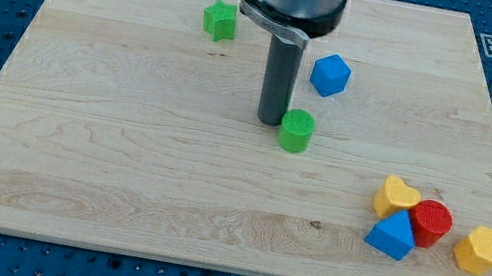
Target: Push the green circle into the blue triangle and yellow heart
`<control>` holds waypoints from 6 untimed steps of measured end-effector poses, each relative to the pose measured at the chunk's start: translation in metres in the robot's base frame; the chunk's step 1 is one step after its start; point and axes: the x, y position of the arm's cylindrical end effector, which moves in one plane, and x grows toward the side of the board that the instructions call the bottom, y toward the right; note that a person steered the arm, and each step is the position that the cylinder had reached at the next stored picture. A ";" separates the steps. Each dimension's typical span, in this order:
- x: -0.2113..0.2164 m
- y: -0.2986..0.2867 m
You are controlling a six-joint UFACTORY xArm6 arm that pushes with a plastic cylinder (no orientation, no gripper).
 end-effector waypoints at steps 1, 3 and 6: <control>0.011 0.017; 0.028 0.047; 0.052 0.092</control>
